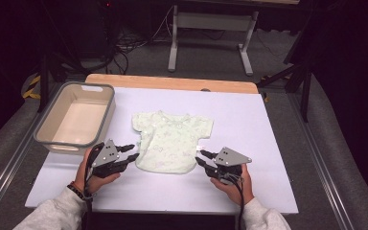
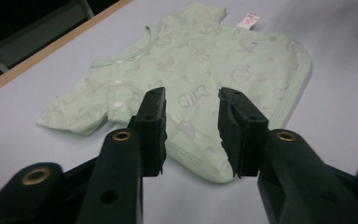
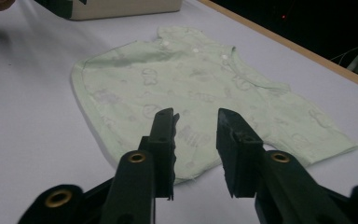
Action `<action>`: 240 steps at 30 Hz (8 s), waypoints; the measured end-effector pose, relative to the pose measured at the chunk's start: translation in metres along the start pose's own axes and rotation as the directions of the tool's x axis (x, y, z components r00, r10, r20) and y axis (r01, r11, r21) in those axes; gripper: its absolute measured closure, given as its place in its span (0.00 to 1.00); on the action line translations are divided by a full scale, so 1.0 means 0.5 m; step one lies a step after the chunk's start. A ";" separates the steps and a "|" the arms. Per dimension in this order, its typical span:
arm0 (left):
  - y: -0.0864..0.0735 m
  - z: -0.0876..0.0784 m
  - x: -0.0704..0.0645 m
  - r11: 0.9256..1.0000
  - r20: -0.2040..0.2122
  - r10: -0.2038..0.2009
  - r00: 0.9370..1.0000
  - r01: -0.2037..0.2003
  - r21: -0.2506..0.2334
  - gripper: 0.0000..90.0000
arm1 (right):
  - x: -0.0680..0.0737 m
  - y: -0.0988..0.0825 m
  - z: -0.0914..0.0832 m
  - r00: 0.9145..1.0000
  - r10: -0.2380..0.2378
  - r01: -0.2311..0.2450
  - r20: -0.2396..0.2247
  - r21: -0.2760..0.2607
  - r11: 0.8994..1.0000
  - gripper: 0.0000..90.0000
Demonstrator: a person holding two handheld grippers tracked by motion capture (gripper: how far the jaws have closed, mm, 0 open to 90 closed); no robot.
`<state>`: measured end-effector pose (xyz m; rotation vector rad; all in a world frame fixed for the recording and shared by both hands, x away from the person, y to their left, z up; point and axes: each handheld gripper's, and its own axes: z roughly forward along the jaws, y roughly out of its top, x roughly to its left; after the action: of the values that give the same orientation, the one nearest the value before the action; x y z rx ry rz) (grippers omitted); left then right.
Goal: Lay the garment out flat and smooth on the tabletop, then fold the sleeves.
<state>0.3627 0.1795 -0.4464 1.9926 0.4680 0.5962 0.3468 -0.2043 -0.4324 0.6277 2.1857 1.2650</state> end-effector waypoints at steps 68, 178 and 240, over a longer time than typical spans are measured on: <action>-0.022 0.026 0.034 0.986 -0.034 -0.157 0.987 0.158 0.044 0.06 | -0.019 -0.061 -0.045 0.988 0.058 -0.054 0.146 -0.031 0.998 0.19; 0.126 0.221 0.205 0.961 -0.356 -0.160 0.921 0.227 0.156 0.98 | -0.016 -0.078 -0.014 0.997 0.074 -0.079 0.036 0.165 0.983 0.22; 0.083 0.257 0.165 0.955 -0.104 -0.155 0.982 0.176 0.238 0.99 | -0.010 -0.079 -0.011 0.998 0.056 -0.057 0.007 0.168 0.984 0.22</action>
<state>0.5076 0.1164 -0.4450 2.1408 0.7861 0.5390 0.3423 -0.2288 -0.4640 0.7621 2.3039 1.1143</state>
